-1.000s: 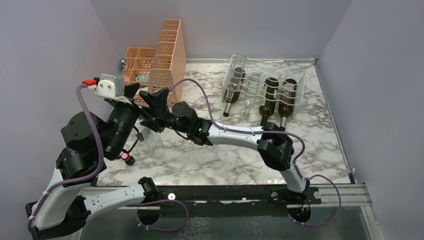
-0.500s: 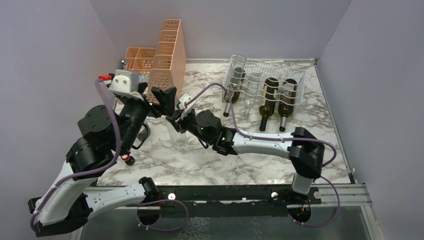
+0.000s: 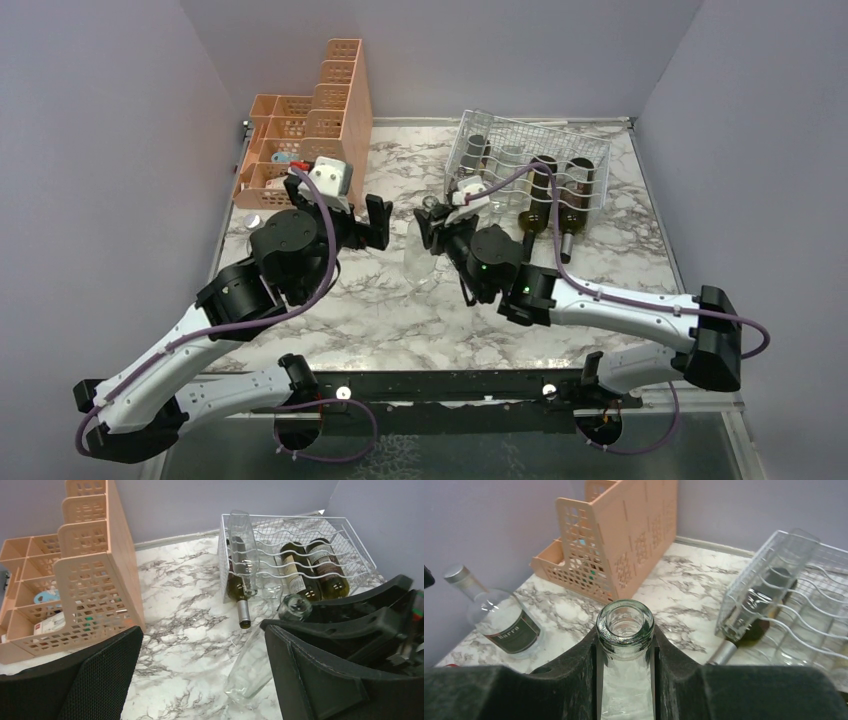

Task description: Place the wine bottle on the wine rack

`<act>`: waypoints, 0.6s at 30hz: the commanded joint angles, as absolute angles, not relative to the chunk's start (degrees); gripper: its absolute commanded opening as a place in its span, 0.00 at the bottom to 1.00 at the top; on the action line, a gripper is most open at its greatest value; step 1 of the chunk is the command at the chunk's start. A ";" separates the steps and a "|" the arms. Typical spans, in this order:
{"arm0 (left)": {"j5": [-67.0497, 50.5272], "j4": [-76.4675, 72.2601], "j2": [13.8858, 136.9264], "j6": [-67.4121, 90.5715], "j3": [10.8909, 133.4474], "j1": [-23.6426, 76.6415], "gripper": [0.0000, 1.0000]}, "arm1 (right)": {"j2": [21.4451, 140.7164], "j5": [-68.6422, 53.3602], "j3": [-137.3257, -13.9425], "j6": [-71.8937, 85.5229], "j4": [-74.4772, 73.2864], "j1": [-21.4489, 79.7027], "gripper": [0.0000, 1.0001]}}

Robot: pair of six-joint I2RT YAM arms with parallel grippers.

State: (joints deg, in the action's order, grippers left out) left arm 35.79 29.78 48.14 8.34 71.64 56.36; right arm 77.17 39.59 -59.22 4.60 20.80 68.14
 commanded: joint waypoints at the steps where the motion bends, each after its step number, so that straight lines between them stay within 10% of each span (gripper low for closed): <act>1: 32.46 23.30 47.34 9.70 66.77 56.47 0.99 | 69.98 45.99 -57.22 8.55 16.74 68.20 0.01; 18: 0.90 -15.61 54.95 6.23 41.51 56.43 0.99 | 57.44 55.67 -61.86 9.23 0.60 68.20 0.01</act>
State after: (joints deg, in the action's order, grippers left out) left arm 16.10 -2.87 52.49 8.91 42.81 56.36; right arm 60.60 52.31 -59.64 9.32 0.69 68.14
